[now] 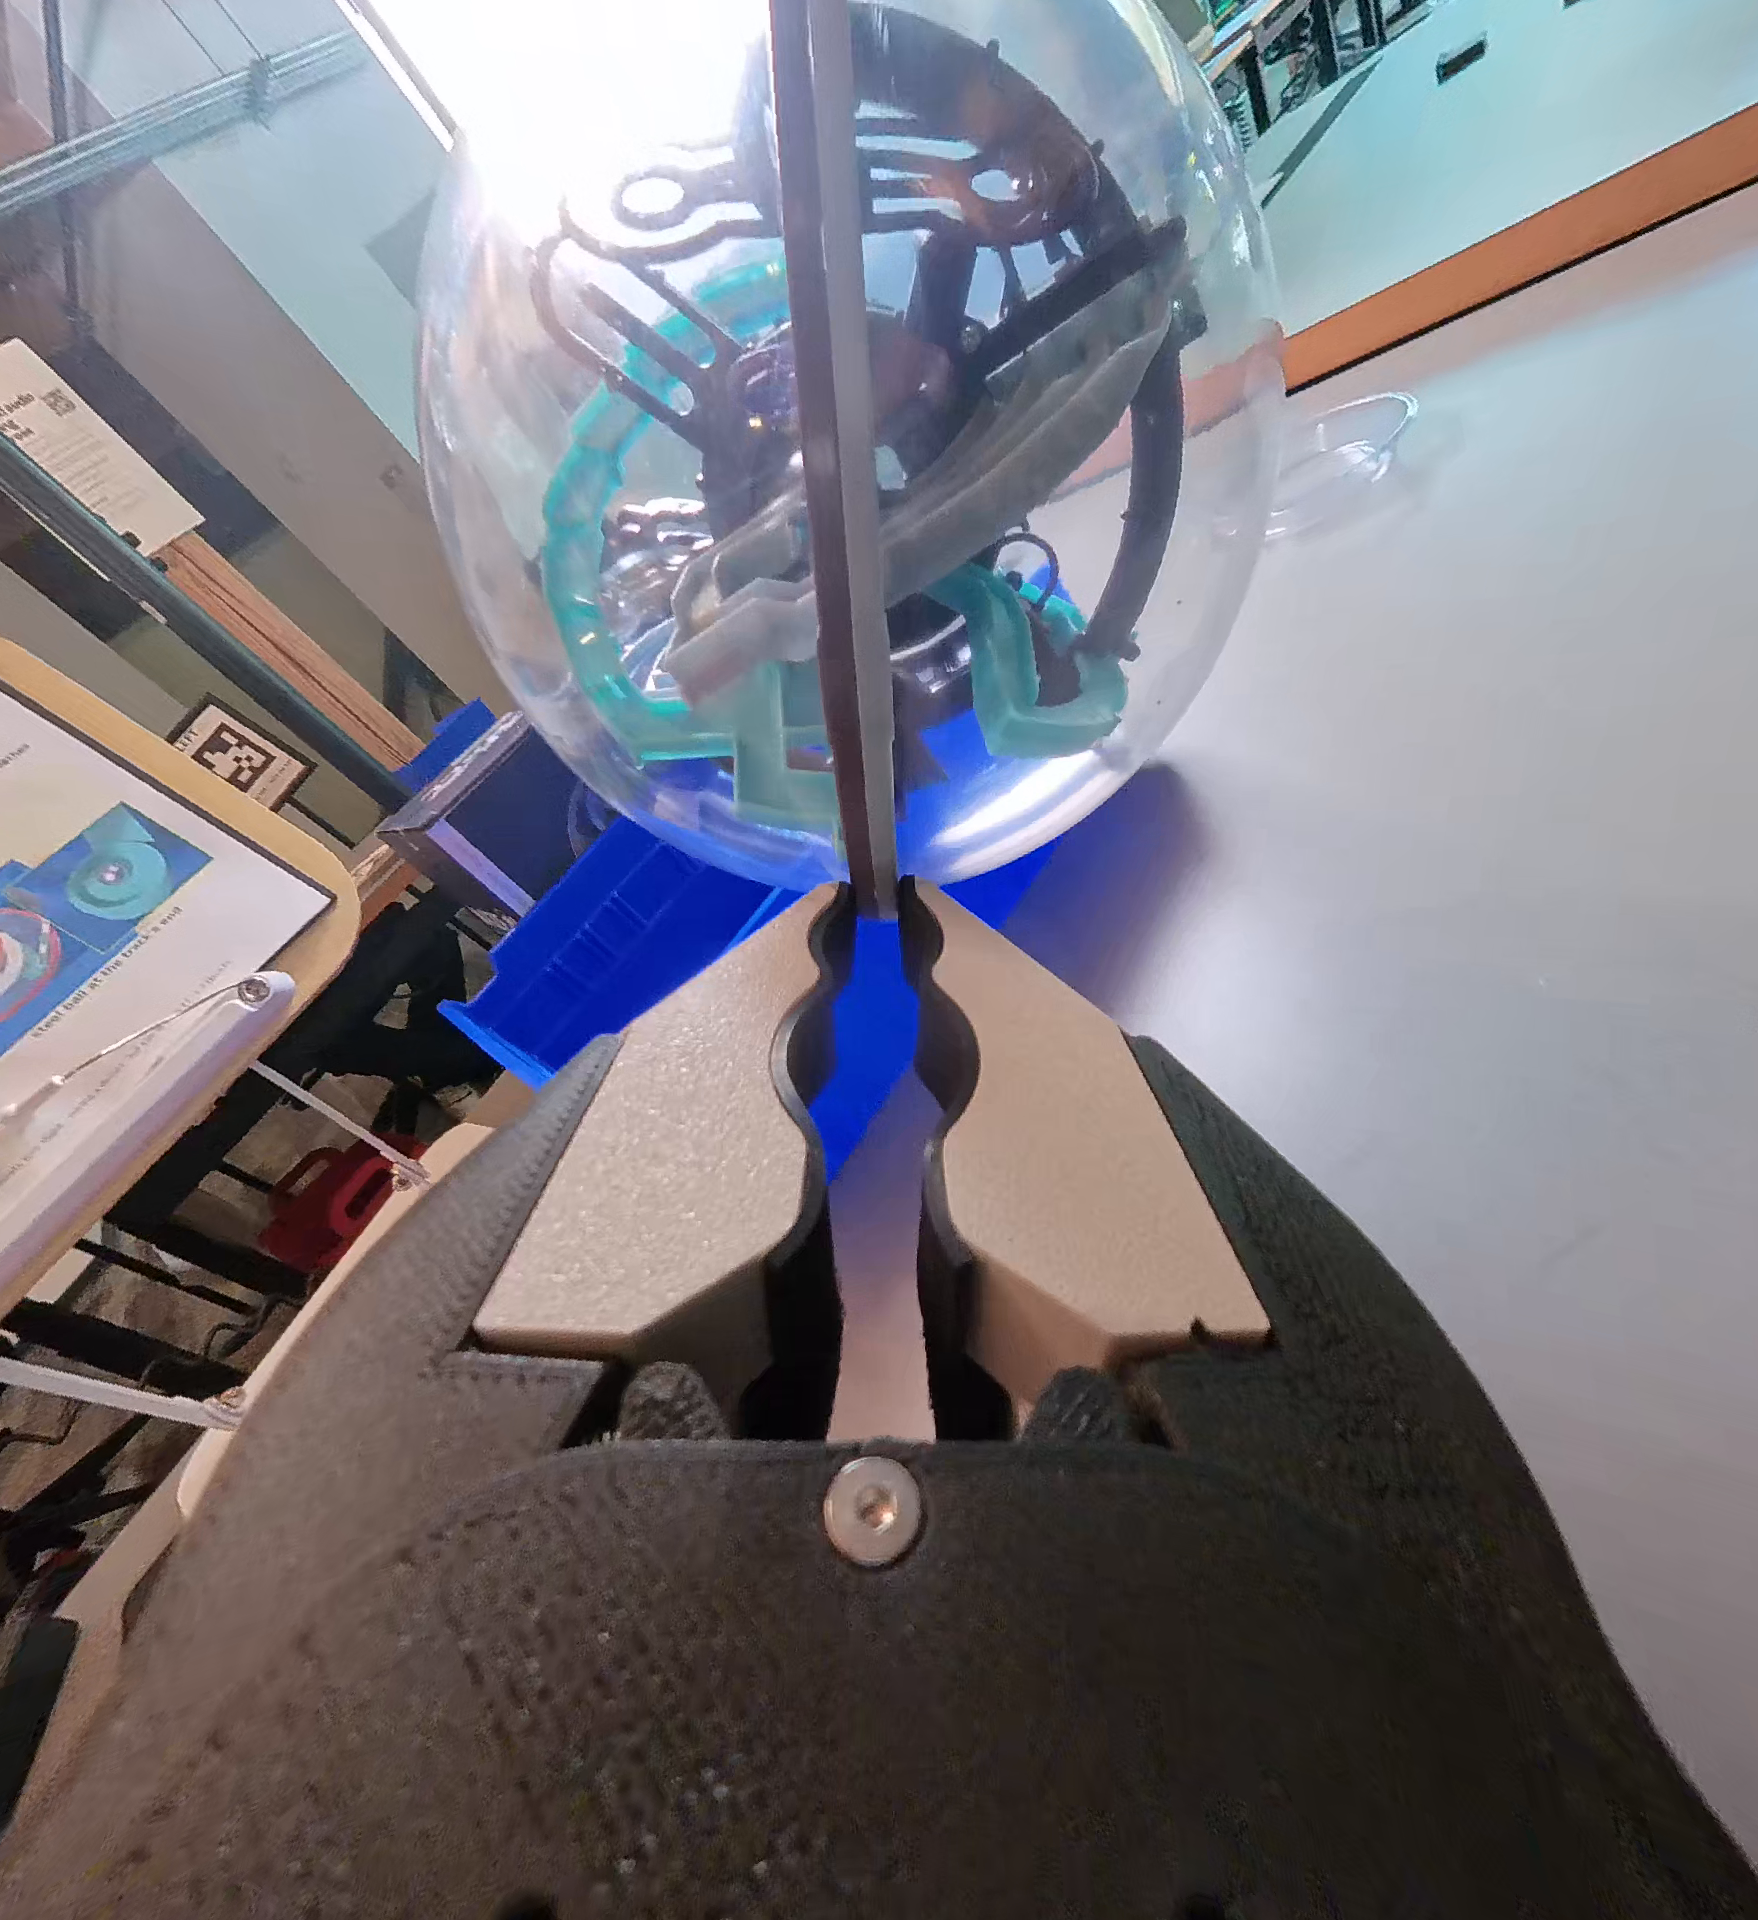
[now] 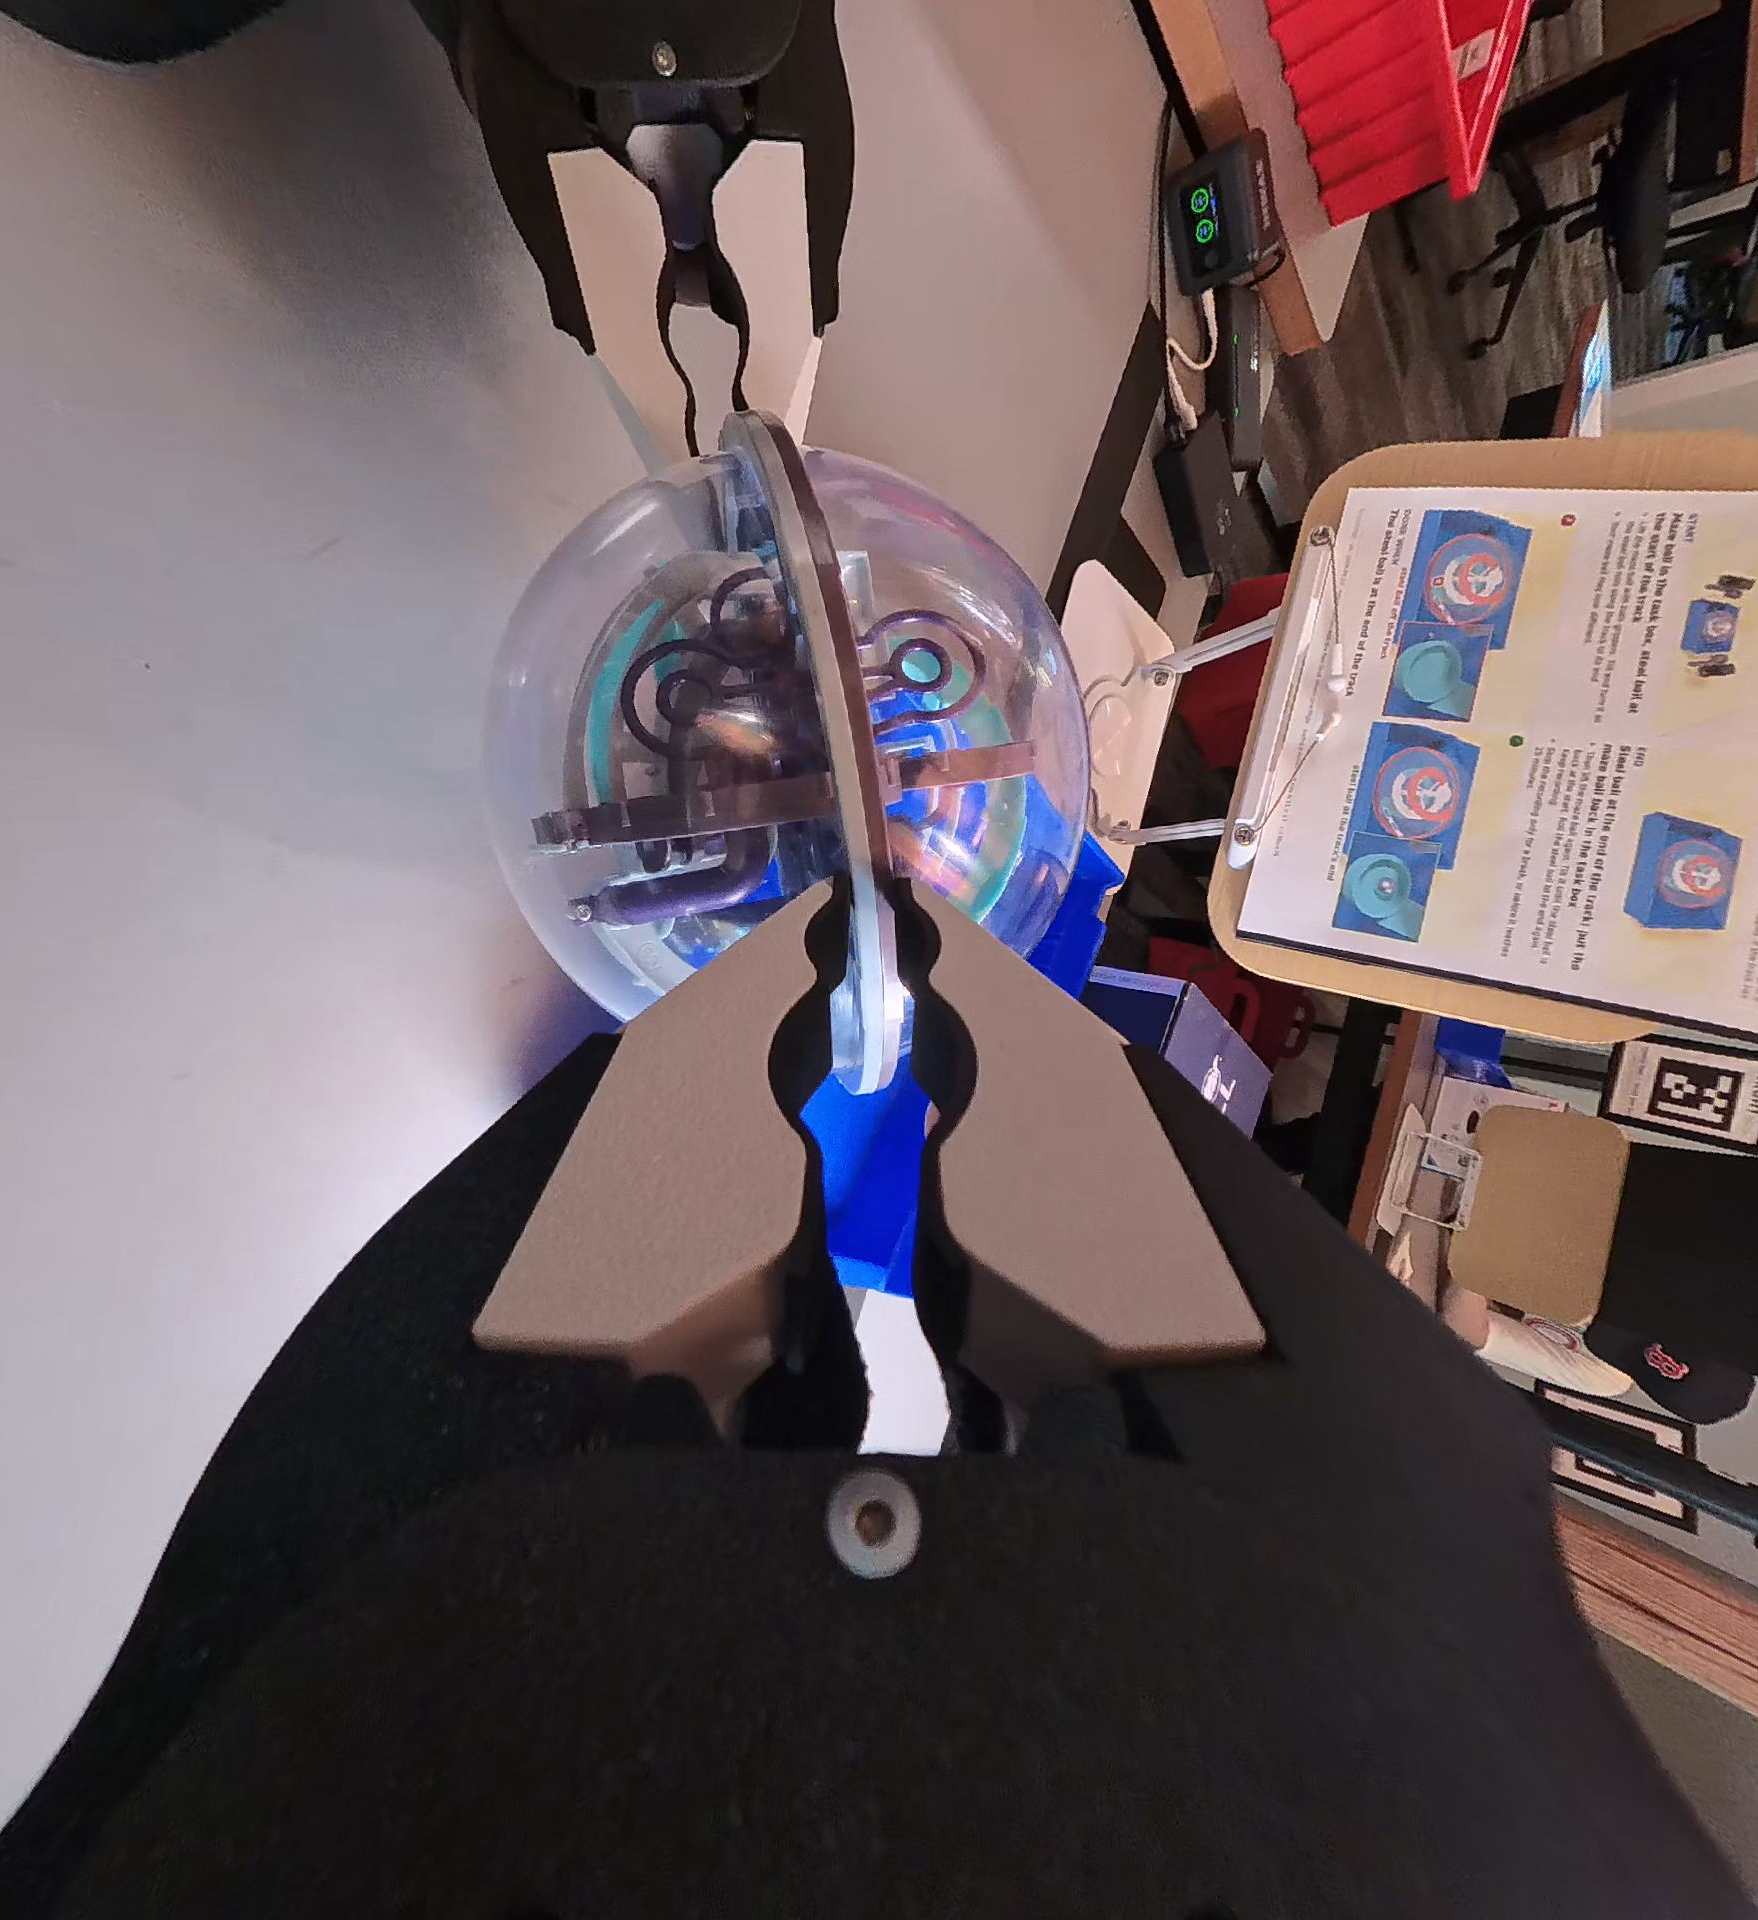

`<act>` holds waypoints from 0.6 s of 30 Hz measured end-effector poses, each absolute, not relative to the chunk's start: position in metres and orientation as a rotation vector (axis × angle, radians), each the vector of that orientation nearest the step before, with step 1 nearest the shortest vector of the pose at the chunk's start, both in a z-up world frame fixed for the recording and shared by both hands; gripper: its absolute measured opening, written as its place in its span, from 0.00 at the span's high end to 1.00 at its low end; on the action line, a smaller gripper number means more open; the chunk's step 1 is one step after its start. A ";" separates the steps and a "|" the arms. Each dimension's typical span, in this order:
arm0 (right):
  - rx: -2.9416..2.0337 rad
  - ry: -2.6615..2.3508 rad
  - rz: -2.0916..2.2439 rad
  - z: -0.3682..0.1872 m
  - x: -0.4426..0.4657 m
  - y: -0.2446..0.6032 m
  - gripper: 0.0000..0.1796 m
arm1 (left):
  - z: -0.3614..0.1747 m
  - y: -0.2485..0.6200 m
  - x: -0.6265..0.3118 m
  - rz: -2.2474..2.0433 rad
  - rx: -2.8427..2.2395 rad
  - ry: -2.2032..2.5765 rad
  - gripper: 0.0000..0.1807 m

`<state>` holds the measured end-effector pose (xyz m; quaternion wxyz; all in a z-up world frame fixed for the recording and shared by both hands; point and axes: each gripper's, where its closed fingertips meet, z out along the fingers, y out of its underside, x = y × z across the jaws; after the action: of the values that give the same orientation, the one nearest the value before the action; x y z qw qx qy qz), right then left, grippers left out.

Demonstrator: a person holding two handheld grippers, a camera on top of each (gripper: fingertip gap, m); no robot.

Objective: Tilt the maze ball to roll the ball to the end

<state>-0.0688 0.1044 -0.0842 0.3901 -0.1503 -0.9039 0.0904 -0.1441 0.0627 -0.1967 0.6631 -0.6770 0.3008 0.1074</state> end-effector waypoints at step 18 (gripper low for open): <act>-0.349 -2.228 0.139 -0.058 -0.065 0.080 0.96 | -0.158 0.041 -0.156 0.360 -1.421 0.689 0.97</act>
<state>-0.0645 0.0796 -0.0576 0.4270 -0.1396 -0.8917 0.0558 -0.1563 0.0406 -0.1583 0.6896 -0.6353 0.3082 0.1609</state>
